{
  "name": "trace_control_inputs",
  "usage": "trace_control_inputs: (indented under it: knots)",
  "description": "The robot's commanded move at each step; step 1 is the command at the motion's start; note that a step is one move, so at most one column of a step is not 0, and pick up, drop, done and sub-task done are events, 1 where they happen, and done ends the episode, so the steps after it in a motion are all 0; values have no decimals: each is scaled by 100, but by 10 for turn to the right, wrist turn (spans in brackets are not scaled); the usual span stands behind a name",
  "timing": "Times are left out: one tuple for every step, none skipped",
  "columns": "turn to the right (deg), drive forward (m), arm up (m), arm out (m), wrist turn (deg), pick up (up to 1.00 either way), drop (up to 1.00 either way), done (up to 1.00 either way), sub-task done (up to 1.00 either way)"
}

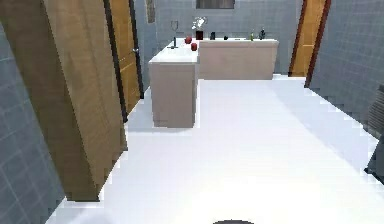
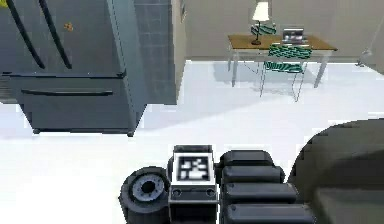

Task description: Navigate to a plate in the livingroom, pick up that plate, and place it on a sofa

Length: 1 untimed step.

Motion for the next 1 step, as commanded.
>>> trace_control_inputs:
  knots:
    - [-450, 0, 0, 0, 0, 0, 0, 0, 0]
